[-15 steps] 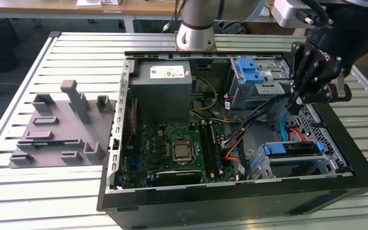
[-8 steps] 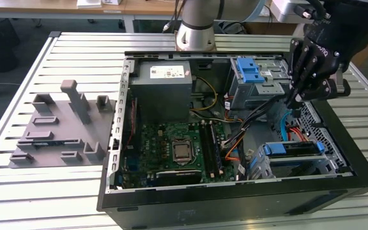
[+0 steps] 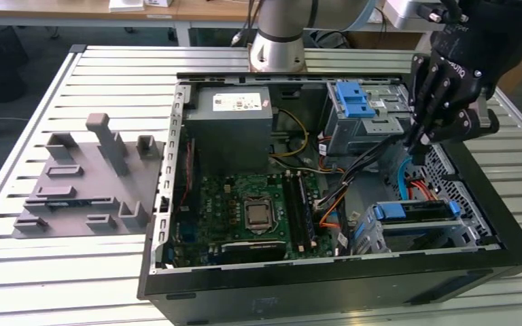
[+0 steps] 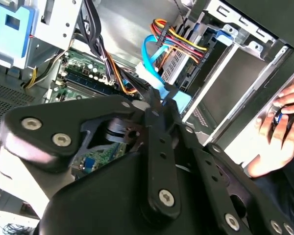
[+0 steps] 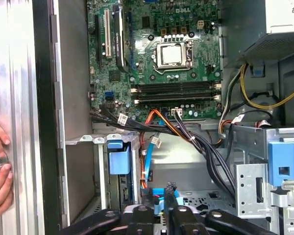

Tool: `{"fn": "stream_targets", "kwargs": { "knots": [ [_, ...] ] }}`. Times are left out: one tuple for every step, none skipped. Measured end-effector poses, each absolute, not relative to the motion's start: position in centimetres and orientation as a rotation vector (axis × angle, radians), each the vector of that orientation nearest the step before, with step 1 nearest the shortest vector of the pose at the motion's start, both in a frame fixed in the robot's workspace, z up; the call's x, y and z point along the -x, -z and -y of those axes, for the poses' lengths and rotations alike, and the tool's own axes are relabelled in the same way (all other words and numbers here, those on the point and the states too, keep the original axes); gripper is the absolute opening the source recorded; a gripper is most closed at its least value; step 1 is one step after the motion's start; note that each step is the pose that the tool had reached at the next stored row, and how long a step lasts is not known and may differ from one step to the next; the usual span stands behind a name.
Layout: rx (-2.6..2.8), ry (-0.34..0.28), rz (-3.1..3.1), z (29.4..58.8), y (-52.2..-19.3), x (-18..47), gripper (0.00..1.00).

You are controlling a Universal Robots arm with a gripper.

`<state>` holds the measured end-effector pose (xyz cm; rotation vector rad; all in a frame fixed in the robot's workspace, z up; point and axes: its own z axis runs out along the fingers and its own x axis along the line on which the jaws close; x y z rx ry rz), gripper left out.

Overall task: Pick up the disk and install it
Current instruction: 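Insert the second disk wire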

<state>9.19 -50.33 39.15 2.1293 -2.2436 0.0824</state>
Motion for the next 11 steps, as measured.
{"fn": "stream_targets", "kwargs": {
  "knots": [
    [-2.127, -0.087, 2.242, 50.31, -39.04, -9.19, 0.25],
    [-2.125, -0.093, 2.239, 50.29, -38.95, -9.2, 0.25],
    [-2.121, -0.1, 2.235, 50.26, -38.87, -9.21, 0.25],
    [-2.118, -0.107, 2.232, 50.24, -38.79, -9.22, 0.25],
    [-2.115, -0.115, 2.228, 50.21, -38.7, -9.23, 0.25],
    [-2.111, -0.122, 2.224, 50.19, -38.62, -9.24, 0.25],
    [-2.107, -0.13, 2.221, 50.16, -38.55, -9.25, 0.25],
    [-2.104, -0.138, 2.217, 50.14, -38.47, -9.26, 0.25],
    [-2.1, -0.147, 2.212, 50.11, -38.41, -9.27, 0.25],
    [-2.095, -0.156, 2.208, 50.08, -38.35, -9.3, 0.25],
    [-2.091, -0.165, 2.203, 50.05, -38.29, -9.34, 0.25]
  ]
}}
